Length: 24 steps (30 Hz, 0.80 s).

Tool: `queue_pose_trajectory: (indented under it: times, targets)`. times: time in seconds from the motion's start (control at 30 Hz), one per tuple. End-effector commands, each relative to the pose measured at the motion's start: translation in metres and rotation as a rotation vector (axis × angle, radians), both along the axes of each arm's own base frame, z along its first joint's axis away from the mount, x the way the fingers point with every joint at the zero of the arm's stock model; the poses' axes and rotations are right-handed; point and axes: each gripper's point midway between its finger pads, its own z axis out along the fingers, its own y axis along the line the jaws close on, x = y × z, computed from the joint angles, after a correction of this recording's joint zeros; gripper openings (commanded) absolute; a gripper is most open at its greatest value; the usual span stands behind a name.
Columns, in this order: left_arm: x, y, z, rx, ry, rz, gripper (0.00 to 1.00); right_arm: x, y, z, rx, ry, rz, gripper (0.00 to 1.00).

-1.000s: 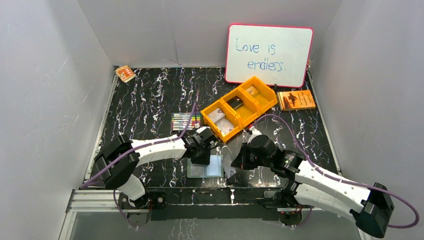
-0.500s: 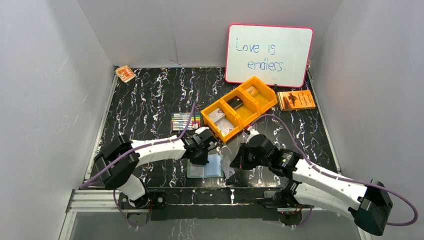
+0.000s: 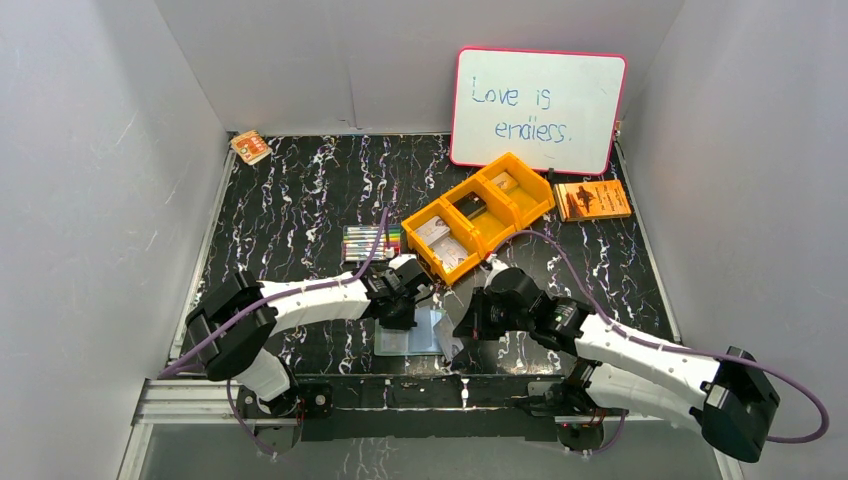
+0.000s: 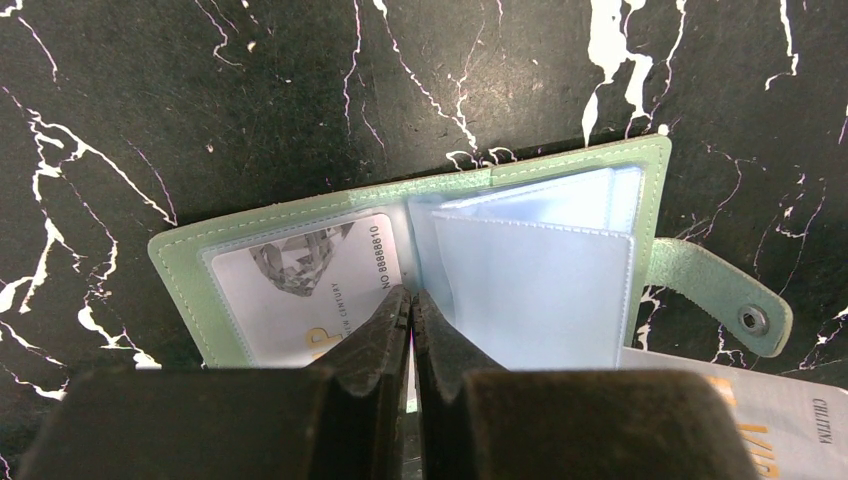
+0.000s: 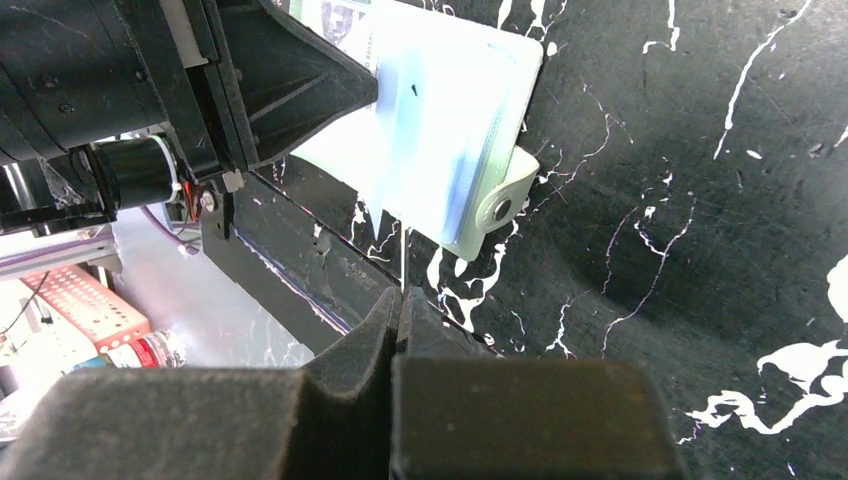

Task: Put the credit cards into the card holder
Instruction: Turn over the card slot in the card holder.

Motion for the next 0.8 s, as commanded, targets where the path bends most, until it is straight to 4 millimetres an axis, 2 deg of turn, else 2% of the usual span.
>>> queue_pose_trajectory:
  times: [0.0, 0.27, 0.47, 0.67, 0.77]
  targets:
    - [-0.012, 0.028, -0.015, 0.103, 0.029, 0.009, 0.03, 0.002, 0.012, 0.008, 0.067, -0.015, 0.01, 0.0]
    - [-0.012, 0.027, -0.015, 0.099, 0.029, 0.011, 0.02, -0.003, 0.024, -0.002, 0.069, 0.039, 0.055, 0.0]
    - [-0.01, 0.027, -0.01, 0.09, 0.017, 0.02, 0.02, -0.001, 0.032, 0.0, 0.101, 0.039, 0.067, 0.0]
    - [0.002, 0.026, 0.016, 0.071, -0.06, 0.036, 0.22, 0.004, 0.046, 0.005, 0.136, 0.031, 0.087, 0.0]
    - [0.006, 0.024, 0.027, 0.062, -0.084, 0.031, 0.29, 0.006, 0.05, 0.004, 0.14, 0.032, 0.092, 0.0]
